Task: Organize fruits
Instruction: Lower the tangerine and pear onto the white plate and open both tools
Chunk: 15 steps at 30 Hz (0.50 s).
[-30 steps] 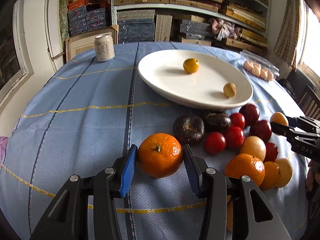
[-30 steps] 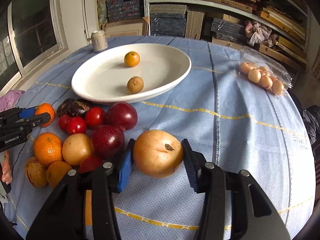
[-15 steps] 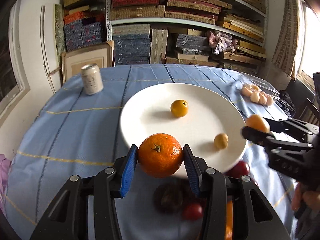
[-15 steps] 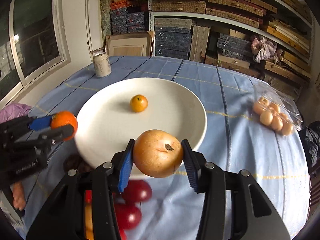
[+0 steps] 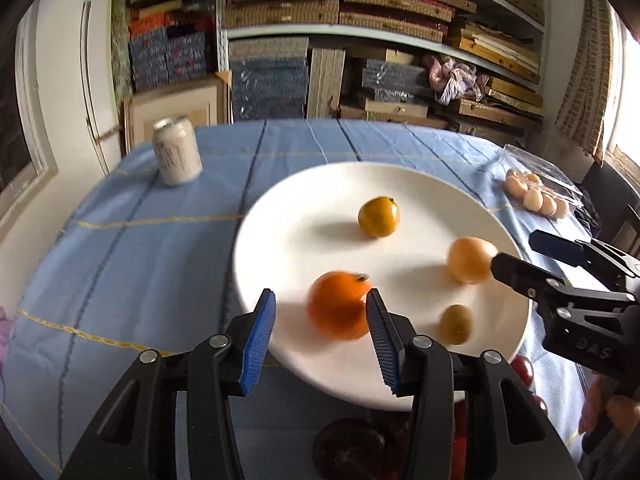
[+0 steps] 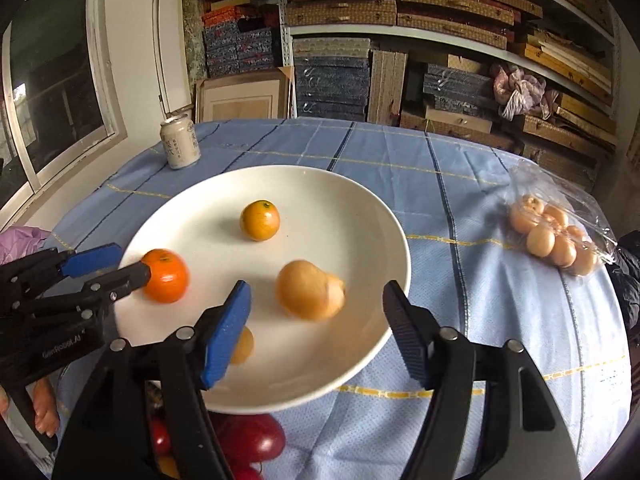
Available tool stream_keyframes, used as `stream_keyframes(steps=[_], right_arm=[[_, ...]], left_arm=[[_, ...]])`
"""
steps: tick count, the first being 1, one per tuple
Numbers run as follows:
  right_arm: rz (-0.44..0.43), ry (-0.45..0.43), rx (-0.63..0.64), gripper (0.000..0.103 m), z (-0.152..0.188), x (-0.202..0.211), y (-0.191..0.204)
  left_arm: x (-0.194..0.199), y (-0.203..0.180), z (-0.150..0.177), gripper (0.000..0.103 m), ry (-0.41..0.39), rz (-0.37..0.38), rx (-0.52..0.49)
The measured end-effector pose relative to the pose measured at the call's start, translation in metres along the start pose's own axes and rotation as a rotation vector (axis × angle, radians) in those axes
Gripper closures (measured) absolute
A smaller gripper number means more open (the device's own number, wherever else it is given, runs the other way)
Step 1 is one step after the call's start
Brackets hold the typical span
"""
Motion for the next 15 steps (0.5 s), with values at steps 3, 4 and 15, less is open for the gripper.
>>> stream_keyframes(steps=[3,4,15], right_arm=[[-0.005,-0.015,0.01,0.033,0.009,0.023,-0.001],[-0.009,-0.021,0.012,0.028,0.015,0.033,-0.002],[-0.018,-0.095,0.022,0.008,0.099,0.122,-0.003]], left_arm=[[0.016,0.0,0.003,0.056,-0.009,-0.003,-0.02],[0.022,0.0,0.007,0.056,-0.01,-0.011,-0.031],[0.083,0.006,0.084,0.043,0.036,-0.008,-0.06]])
Point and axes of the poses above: each gripper's, at about its wrist camera, not at the fingertips, and x roughly against the way its jaws point, y to its left, z to its underside, the point moved 5 cm from there along -x, roughly the way its jaws point, and after that the axes turned 1 degree about -x, right-handed, at the moved point
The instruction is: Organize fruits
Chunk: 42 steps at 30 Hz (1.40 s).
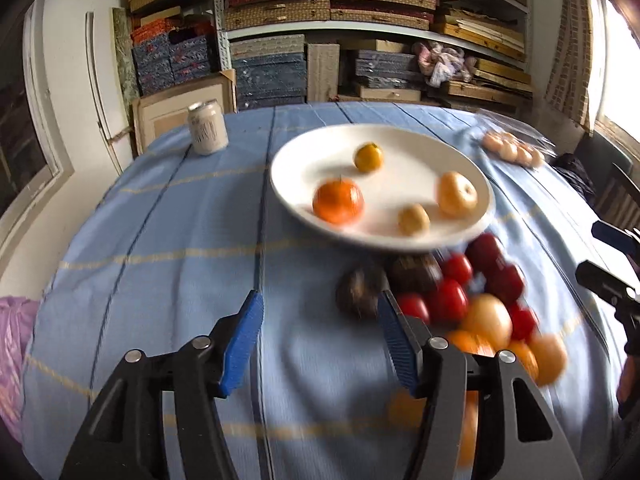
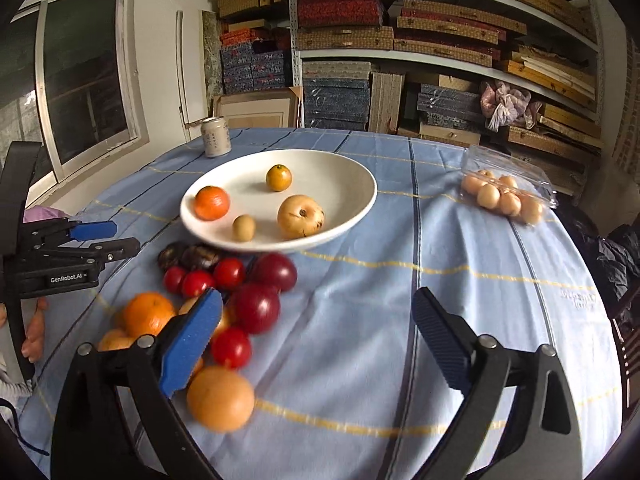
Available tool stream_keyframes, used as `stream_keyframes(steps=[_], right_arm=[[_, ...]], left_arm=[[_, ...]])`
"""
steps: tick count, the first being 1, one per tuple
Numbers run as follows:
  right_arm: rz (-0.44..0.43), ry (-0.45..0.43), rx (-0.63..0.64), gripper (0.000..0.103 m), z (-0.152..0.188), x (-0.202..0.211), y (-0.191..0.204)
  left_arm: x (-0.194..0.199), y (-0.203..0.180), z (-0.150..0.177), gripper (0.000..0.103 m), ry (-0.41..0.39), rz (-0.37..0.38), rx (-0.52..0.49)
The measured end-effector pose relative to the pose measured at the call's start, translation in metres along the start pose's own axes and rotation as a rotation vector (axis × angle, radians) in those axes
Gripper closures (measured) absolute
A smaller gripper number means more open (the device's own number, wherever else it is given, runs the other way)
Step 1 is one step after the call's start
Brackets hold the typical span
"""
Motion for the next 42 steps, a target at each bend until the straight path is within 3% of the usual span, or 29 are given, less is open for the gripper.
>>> stream_keyframes(steps=[10,20,27,31,36,42], right_arm=[[-0.024,-0.014,0.011,0.007,0.02,0.021,0.004],[-0.035,0.007,0.008,0.007,0.024,0.016,0.005],[-0.035,0.014,0.003,0.007,0.024,0.014,0.003],[-0.038,0.021,0.003,0.007,0.025,0.013,0.003],[-0.041,0.026,0.003,0.007,0.026,0.012,0.004],[-0.069,0.064,0.03,0.007,0.03,0.005,0.014]], left_arm=[[0.043,-0.038,0.045,0.04,-0.02,0.072,-0.067],[0.033,-0.072,0.06,0.039,0.011,0.112,-0.149],[0.02,-0.073,0.067,0.041,0.049,0.111,-0.132],[0.02,-0.069,0.067,0.054,0.047,0.124,-0.119],[0.019,-0.064,0.065,0.057,0.051,0.138,-0.093],[0.02,-0.038,0.065,0.057,0.051,0.09,-0.044]])
Point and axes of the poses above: each gripper's, at about its wrist camera, not at the fingertips, and x roughly against the way its jaws point, y to its left, z to its underside, the point moved 5 cm from there along -x, roughly the way its jaws point, and after that the axes turned 1 degree about -x, right-handed, at the moved point
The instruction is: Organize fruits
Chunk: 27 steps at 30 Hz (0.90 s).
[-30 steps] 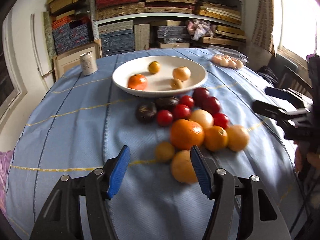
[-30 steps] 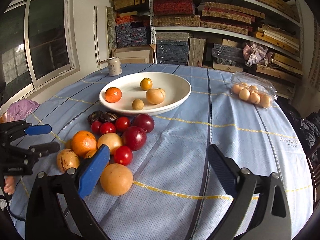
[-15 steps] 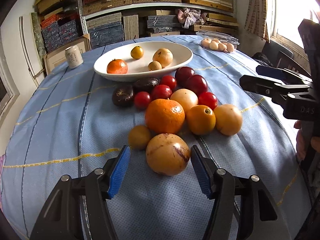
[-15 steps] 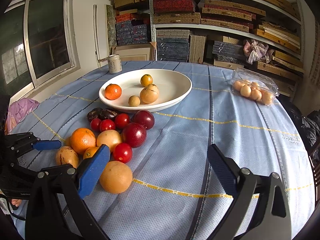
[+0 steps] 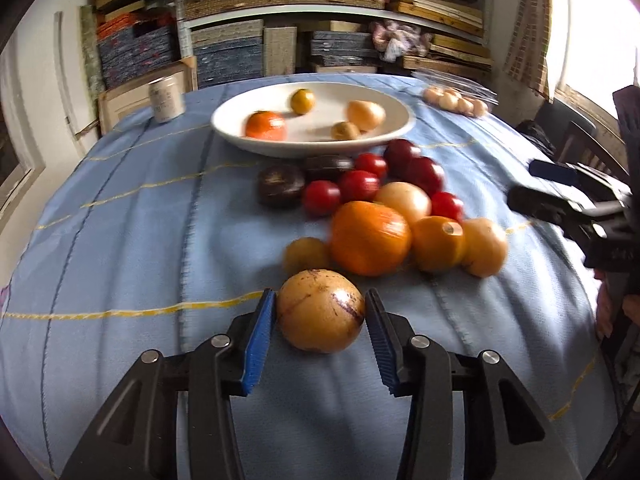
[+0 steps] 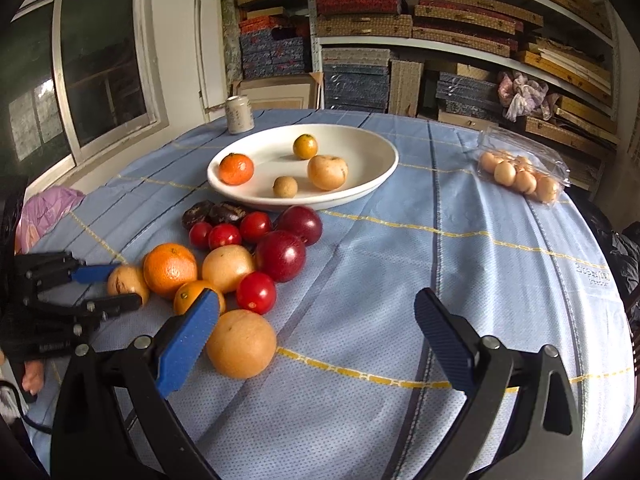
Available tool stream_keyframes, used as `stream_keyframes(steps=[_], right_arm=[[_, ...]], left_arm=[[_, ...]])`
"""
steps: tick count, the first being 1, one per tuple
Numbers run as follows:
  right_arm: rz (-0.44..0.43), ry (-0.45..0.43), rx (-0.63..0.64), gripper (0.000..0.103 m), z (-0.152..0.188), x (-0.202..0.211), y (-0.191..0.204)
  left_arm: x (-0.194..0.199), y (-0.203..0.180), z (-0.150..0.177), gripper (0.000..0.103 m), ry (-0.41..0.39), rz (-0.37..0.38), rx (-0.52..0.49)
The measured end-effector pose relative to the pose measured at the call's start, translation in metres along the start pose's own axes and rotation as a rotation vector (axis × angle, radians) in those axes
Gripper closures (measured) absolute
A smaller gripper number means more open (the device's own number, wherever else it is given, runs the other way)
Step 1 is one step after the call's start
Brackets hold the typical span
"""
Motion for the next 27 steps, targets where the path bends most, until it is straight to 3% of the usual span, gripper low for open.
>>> stream_keyframes(steps=[7,11,12,14,22,27], right_arm=[[-0.007,0.04,0.107,0.007,0.008,-0.008,0.024],[0.002,0.059,0.131,0.008,0.009,-0.013,0.029],[0.004,0.067,0.132,0.01,0.01,-0.014,0.029],[-0.001,0.087,0.137,0.028,0.011,-0.018,0.029],[-0.018,0.133,0.175,0.028,0.016,-0.026,0.037],[-0.027,0.175,0.233,0.047,0.021,-0.034,0.049]], left_arm=[[0.006,0.048,0.001,0.057,-0.013,-0.068,0.102],[0.008,0.051,0.001,0.057,-0.016,-0.053,0.117],[0.008,0.05,0.001,0.057,-0.017,-0.05,0.115],[0.009,0.049,0.001,0.057,-0.017,-0.048,0.114],[0.008,0.051,0.004,0.057,-0.014,-0.027,0.129],[0.007,0.052,0.004,0.057,-0.012,-0.022,0.128]])
Point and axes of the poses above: each gripper's, at about its wrist camera, not at the fingertips, and x roughly against the way its jaws point, y to its left, z to its underside, the point moved 5 cm from there along -x, roughly the way its jaws point, and after that the axes turned 1 degree about -x, right-handed, at the moved point
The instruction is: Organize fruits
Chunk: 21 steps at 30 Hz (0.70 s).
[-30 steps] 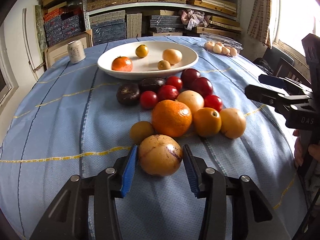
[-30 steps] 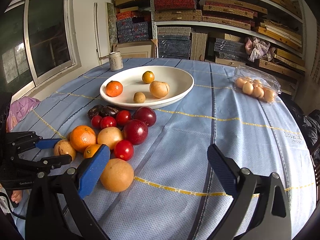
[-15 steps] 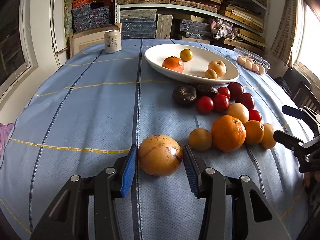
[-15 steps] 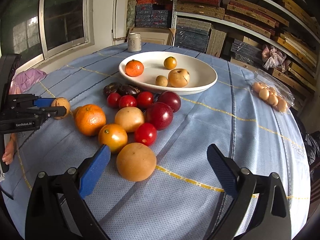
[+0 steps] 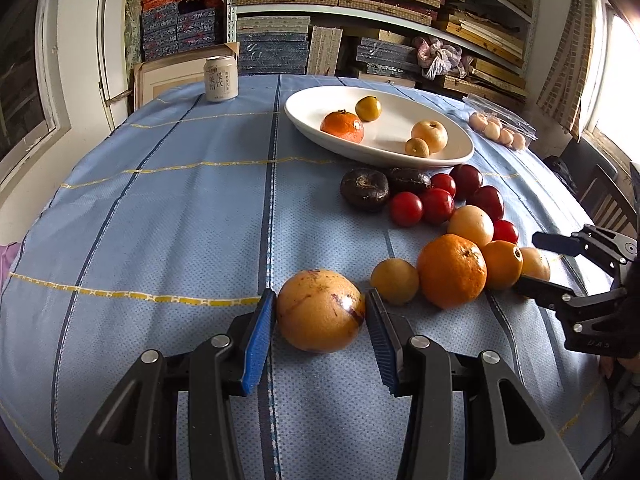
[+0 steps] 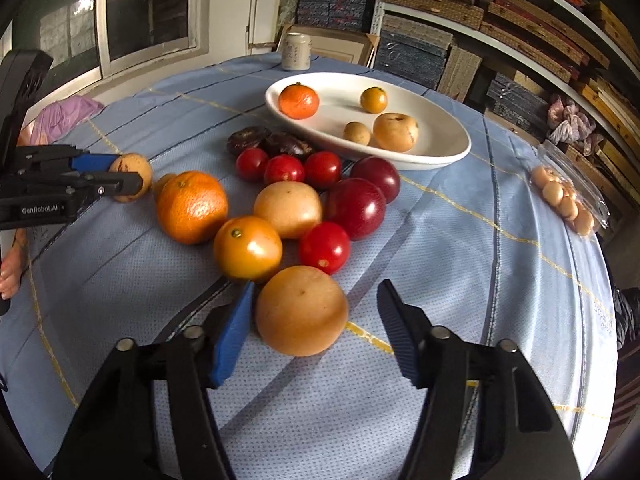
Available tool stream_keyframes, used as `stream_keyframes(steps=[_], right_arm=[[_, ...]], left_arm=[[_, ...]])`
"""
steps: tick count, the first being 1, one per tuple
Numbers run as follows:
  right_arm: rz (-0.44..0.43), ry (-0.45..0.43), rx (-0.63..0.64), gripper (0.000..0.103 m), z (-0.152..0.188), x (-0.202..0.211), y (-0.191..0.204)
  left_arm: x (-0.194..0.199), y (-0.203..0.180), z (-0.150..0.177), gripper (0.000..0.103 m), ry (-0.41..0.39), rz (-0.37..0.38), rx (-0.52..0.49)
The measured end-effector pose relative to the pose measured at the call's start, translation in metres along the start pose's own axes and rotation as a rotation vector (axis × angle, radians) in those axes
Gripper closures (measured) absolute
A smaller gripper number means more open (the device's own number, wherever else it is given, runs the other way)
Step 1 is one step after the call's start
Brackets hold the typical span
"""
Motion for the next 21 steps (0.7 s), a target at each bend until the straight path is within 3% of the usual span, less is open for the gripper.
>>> stream_keyframes(steps=[1,9,13,16,21], right_arm=[[-0.01,0.005,-0.001,0.057,0.001,-0.001,0.001],[-0.044,0.0,-0.037,0.057,0.002,0.001,-0.003],[-0.028,-0.082,-0.083,0.058,-0.003,0.017,-0.015],[-0.011,-0.122,-0.112,0.058,-0.027,0.026,-0.033],[0.044,-0.169,-0.142,0.058,-0.089,0.02,-0.065]], left_arm=[[0.0,0.0,0.0,0.057,0.001,0.0,0.001],[-0.002,-0.002,0.0,0.057,0.003,0.005,-0.002],[-0.004,-0.004,-0.004,0.057,0.013,0.025,-0.002],[-0.004,-0.006,-0.03,0.057,0.021,0.089,0.021],[-0.004,-0.014,-0.099,0.057,-0.104,-0.01,-0.057]])
Point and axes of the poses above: each gripper's, at about its wrist camera, not at the fingertips, and x roughly against the way its jaws point, y to its left, z to its underside, the point moved 5 cm from there along -x, roughly the way its jaws point, and after that the axes turned 1 degree about -x, right-handed, at the moved point
